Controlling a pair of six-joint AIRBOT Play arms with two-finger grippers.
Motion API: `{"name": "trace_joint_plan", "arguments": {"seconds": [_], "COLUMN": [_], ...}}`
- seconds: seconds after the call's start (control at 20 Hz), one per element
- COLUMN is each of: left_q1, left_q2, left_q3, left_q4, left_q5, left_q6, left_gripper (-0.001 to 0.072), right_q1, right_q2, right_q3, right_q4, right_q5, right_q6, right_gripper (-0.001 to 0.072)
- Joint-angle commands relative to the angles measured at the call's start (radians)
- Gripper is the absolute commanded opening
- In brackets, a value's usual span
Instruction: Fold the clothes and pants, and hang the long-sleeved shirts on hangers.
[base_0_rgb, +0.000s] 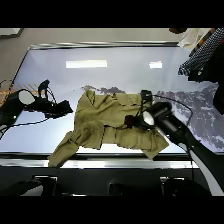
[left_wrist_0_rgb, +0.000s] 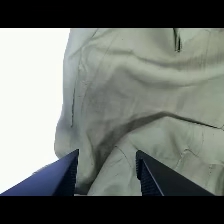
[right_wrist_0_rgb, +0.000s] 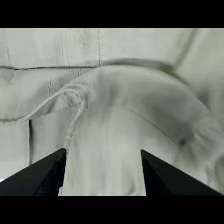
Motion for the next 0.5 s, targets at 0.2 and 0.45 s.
{"name": "trace_joint_plan", "arguments": {"seconds": [0.2,0.45], "left_q1": [0.002,0.002], "left_q2": [0.009,0.009], "left_q3": [0.000,0.000], "left_q4": [0.035,0.048], "left_q5": [0.007,0.011], "left_q6": [-0.006,-0.006], "left_gripper": [0.0416,0.0416], "right_q1": [0.051,0.051], "right_q2": [-0.131,-0.173], "right_q3": [0.003,0.003], "right_q4": [-0.063,-0.061], "right_q5": [-0.160,-0.126], "right_q6": [0.138,0.138], "right_gripper": [0.0500,0.0476]}}
